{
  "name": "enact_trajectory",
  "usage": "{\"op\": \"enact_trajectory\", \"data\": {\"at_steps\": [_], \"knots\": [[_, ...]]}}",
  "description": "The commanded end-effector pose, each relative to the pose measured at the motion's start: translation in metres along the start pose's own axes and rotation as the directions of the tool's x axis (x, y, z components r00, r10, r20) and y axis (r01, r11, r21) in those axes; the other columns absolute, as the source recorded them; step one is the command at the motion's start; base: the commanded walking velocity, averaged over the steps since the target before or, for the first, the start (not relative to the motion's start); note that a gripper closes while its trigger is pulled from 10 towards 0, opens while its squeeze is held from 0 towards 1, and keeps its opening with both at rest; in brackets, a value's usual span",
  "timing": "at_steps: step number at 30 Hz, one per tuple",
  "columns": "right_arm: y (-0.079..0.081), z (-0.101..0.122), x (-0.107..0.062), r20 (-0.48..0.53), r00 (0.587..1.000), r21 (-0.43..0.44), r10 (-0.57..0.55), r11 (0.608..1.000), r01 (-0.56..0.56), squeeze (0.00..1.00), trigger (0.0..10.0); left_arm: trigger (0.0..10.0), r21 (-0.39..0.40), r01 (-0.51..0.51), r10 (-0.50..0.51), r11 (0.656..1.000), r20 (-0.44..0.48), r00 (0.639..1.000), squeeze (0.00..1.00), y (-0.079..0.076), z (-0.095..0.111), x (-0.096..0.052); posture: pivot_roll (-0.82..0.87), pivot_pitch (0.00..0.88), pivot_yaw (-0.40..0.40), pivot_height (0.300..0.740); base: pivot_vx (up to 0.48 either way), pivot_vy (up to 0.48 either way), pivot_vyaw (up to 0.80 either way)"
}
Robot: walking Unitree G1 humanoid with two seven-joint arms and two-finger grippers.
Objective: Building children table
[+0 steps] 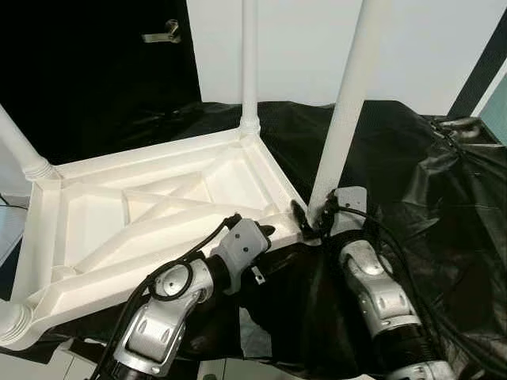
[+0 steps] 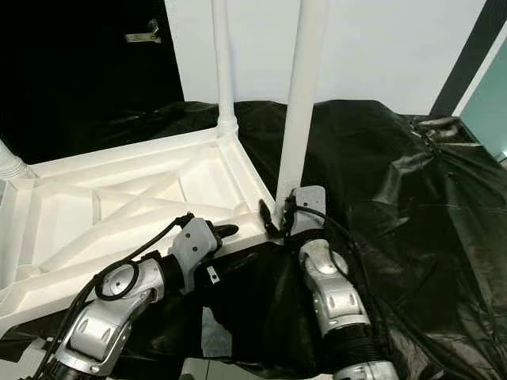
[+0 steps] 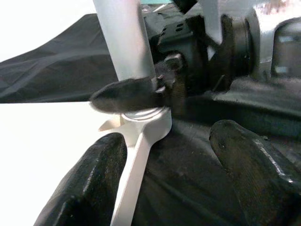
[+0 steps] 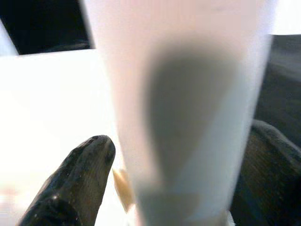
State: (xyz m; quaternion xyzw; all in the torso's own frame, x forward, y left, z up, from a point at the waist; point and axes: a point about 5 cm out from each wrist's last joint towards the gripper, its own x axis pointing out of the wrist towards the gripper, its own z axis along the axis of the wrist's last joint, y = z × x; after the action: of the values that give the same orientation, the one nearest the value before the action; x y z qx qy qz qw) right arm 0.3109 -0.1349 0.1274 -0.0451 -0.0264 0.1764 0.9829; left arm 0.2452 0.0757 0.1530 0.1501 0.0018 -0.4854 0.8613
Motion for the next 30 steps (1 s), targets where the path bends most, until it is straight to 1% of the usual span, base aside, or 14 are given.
{"op": "enact_trajectory", "data": {"at_steps": [1,3,6,7,8,9,12,13,15,16,17,26,28,30], "knots": [[-0.01,-0.002,0.001,-0.007,0.998,-0.011,0.066,0.998,-0.066,0.0,10.0,10.0,0.007,-0.033,0.033,0.999,-0.012,0.999,0.0,0.001,-0.001,0.0,0.09,0.0,-0.014,0.74,0.0,0.0,0.0],[-0.013,-0.002,0.002,-0.013,0.996,-0.025,0.084,0.996,-0.085,0.0,10.0,10.0,0.008,-0.032,0.032,0.999,-0.011,0.999,0.0,0.001,0.0,0.0,0.09,0.0,-0.014,0.74,0.0,0.0,0.0],[-0.022,0.0,0.009,-0.037,0.979,-0.075,0.202,0.976,-0.204,0.0,10.0,10.0,0.01,-0.031,0.032,0.999,-0.011,0.999,0.0,0.002,0.0,0.001,0.09,0.0,-0.016,0.74,0.0,0.0,0.0],[-0.022,0.0,0.009,-0.037,0.979,-0.075,0.202,0.976,-0.204,0.0,10.0,10.0,0.01,-0.031,0.032,0.999,-0.011,0.999,0.0,0.002,0.0,0.001,0.09,0.0,-0.016,0.74,0.0,0.0,0.0],[-0.023,0.001,0.011,-0.047,0.97,-0.089,0.237,0.967,-0.24,0.0,10.0,10.0,0.01,-0.032,0.032,0.999,-0.012,0.999,0.0,0.002,-0.001,0.001,0.09,0.0,-0.016,0.74,0.0,0.0,0.0],[-0.023,0.001,0.014,-0.07,0.948,-0.102,0.309,0.943,-0.315,0.0,10.0,10.0,0.013,-0.031,0.031,0.999,-0.016,0.999,0.0,0.002,-0.001,0.001,0.1,0.0,-0.02,0.74,0.0,0.0,0.0],[-0.021,0.004,0.017,-0.071,0.931,-0.111,0.359,0.924,-0.365,0.0,10.0,10.0,0.011,-0.032,0.032,0.999,-0.015,0.999,0.0,0.001,-0.001,0.001,0.1,0.0,-0.023,0.74,0.0,0.0,0.0],[-0.021,0.005,0.02,-0.073,0.923,-0.121,0.377,0.915,-0.384,0.0,9.1,10.0,0.009,-0.034,0.034,0.999,-0.014,0.999,0.0,0.001,-0.001,0.001,0.11,0.0,-0.029,0.74,0.0,0.0,0.0],[-0.02,0.007,0.021,-0.076,0.918,-0.128,0.389,0.909,-0.396,0.0,9.1,10.0,0.009,-0.036,0.036,0.999,-0.014,0.999,0.0,0.0,-0.001,0.001,0.11,0.0,-0.029,0.74,0.0,0.0,0.0],[-0.02,0.007,0.023,-0.084,0.91,-0.138,0.406,0.9,-0.414,0.0,2.4,10.0,0.008,-0.038,0.038,0.999,-0.012,0.999,0.0,-0.001,-0.001,0.001,0.11,0.0,-0.035,0.74,0.0,0.0,0.0],[-0.02,0.007,0.023,-0.086,0.905,-0.144,0.417,0.893,-0.425,0.0,0.0,10.0,0.007,-0.041,0.041,0.999,-0.011,0.999,0.0,-0.001,0.0,0.002,0.12,0.0,-0.038,0.74,0.0,0.0,0.0],[-0.025,0.002,0.021,-0.102,0.894,-0.137,0.436,0.884,-0.446,0.0,0.0,10.0,0.003,-0.056,0.056,0.998,-0.015,0.998,0.0,-0.003,-0.002,0.001,0.12,0.0,-0.044,0.74,0.0,0.0,0.0],[-0.028,0.0,0.019,-0.104,0.898,-0.136,0.427,0.889,-0.438,0.0,0.0,10.0,0.003,-0.058,0.058,0.998,-0.017,0.998,0.0,-0.004,-0.002,0.001,0.11,0.0,-0.042,0.74,0.0,0.0,0.0],[-0.032,-0.003,0.015,-0.101,0.914,-0.113,0.393,0.908,-0.403,0.0,0.1,10.0,0.001,-0.057,0.057,0.998,-0.017,0.998,0.0,-0.004,-0.002,0.002,0.11,0.0,-0.036,0.74,0.0,0.0,0.0]]}}
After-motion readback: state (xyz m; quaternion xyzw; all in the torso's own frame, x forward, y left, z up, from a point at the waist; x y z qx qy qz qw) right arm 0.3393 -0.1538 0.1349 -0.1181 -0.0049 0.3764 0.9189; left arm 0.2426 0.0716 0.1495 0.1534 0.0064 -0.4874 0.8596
